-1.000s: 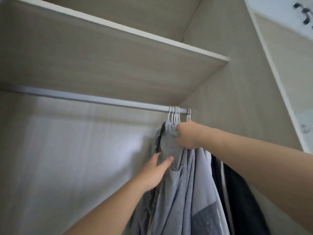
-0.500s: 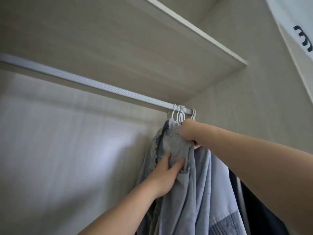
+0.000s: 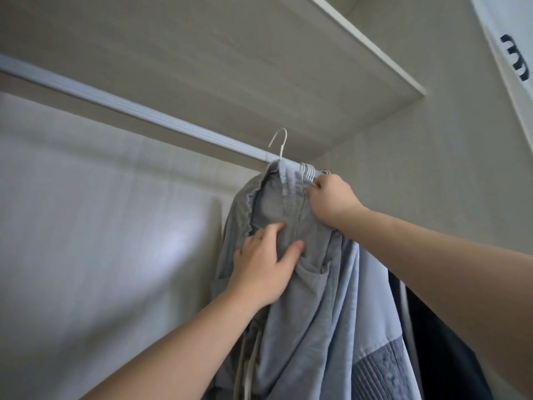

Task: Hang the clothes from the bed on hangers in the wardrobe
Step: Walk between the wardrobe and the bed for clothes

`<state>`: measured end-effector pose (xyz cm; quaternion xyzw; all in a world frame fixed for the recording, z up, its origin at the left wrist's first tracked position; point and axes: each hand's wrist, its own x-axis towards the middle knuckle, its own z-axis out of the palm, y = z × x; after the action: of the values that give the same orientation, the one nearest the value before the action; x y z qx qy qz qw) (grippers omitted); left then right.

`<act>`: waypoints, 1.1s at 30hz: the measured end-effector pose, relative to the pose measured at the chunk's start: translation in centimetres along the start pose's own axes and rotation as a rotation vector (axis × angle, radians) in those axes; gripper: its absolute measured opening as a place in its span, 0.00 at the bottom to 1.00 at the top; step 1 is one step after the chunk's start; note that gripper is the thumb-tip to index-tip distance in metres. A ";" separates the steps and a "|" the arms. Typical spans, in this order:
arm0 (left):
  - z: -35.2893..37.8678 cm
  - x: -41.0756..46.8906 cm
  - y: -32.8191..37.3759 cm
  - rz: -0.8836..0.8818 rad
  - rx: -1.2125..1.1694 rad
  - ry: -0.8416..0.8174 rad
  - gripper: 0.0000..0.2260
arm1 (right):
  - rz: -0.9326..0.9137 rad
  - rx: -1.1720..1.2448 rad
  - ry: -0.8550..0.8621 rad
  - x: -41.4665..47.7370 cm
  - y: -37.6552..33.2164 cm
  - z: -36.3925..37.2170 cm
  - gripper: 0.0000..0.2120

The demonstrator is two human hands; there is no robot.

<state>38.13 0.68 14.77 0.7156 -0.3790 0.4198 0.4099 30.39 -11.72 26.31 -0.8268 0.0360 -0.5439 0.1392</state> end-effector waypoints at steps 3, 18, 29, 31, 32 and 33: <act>-0.6 0.4 0.8 0.074 0.035 0.210 0.22 | -0.052 0.033 0.065 -1.6 0.8 -2.1 0.13; 0.7 2.4 18.7 0.282 -0.208 0.393 0.26 | -0.118 -0.488 0.268 -13.1 10.8 -28.2 0.06; 10.6 -7.1 48.7 0.443 -0.745 0.008 0.20 | 0.124 -0.993 0.298 -31.2 13.5 -59.3 0.07; 12.1 -10.0 54.8 0.459 -0.871 -0.112 0.17 | 0.200 -1.085 0.298 -35.4 13.2 -64.6 0.07; 12.8 -11.7 58.0 0.476 -0.923 -0.175 0.17 | 0.240 -1.135 0.290 -37.7 13.0 -67.1 0.07; 13.5 -13.5 61.0 0.501 -0.965 -0.241 0.18 | 0.284 -1.188 0.281 -40.0 12.8 -69.6 0.07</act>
<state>-16.88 -31.88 14.66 0.3774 -0.7312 0.1985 0.5325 -47.91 -28.85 13.00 -0.6707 0.4597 -0.5108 -0.2792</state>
